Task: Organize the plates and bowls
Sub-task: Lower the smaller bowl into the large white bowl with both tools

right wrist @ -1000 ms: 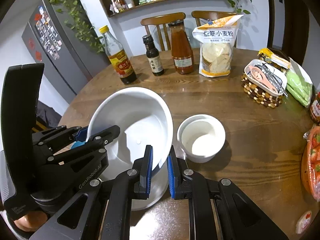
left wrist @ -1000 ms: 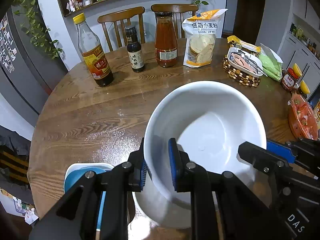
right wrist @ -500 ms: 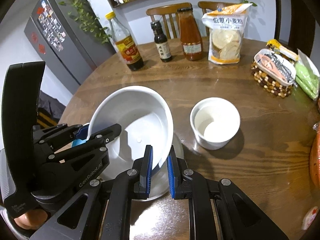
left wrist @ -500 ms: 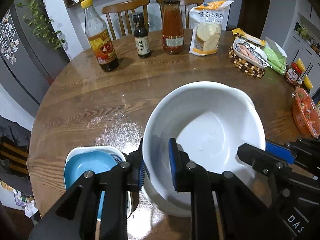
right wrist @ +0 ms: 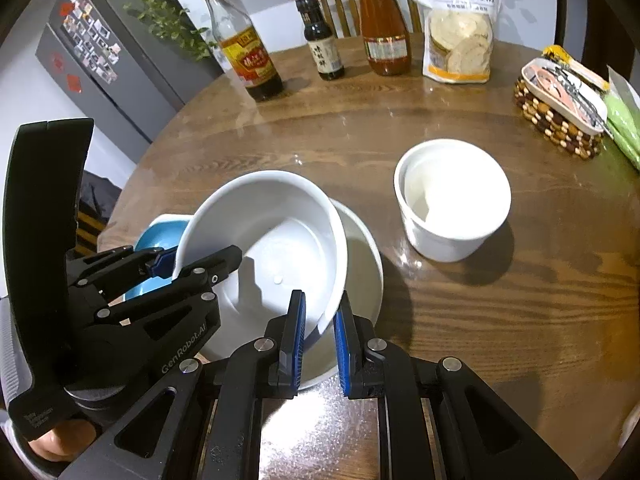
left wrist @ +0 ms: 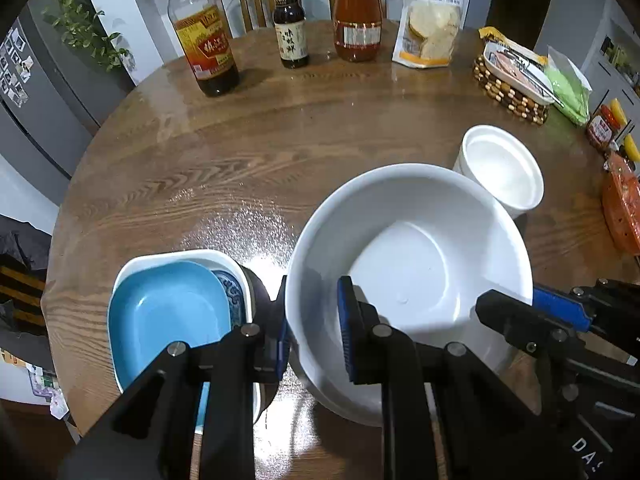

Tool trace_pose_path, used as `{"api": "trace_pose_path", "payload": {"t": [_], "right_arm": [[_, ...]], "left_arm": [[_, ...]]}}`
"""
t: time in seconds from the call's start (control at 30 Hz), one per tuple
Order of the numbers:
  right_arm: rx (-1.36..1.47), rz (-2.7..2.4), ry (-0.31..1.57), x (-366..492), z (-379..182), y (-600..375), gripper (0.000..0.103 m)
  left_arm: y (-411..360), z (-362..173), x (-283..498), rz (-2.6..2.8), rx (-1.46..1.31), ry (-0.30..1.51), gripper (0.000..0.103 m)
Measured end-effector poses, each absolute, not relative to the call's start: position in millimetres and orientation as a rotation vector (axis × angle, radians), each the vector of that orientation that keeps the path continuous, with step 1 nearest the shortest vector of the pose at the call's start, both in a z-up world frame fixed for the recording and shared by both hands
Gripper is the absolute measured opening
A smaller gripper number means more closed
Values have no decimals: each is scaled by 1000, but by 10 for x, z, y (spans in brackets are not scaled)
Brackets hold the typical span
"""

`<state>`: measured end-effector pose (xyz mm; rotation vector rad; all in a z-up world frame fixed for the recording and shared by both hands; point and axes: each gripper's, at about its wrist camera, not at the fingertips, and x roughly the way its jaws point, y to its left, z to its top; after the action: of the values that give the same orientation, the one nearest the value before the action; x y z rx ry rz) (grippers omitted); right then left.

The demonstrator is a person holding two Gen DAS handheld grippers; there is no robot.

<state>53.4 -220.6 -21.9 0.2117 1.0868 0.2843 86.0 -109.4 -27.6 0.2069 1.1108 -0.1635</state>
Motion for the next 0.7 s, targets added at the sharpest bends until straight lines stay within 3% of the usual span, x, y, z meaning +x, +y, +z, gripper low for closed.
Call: {"api": "trace_pose_path", "payload": {"t": [0.7], "right_arm": [[207, 241, 1109, 528, -318, -2197, 16]], "left_arm": [[-1152, -412, 877, -195, 240, 1134, 19]]}}
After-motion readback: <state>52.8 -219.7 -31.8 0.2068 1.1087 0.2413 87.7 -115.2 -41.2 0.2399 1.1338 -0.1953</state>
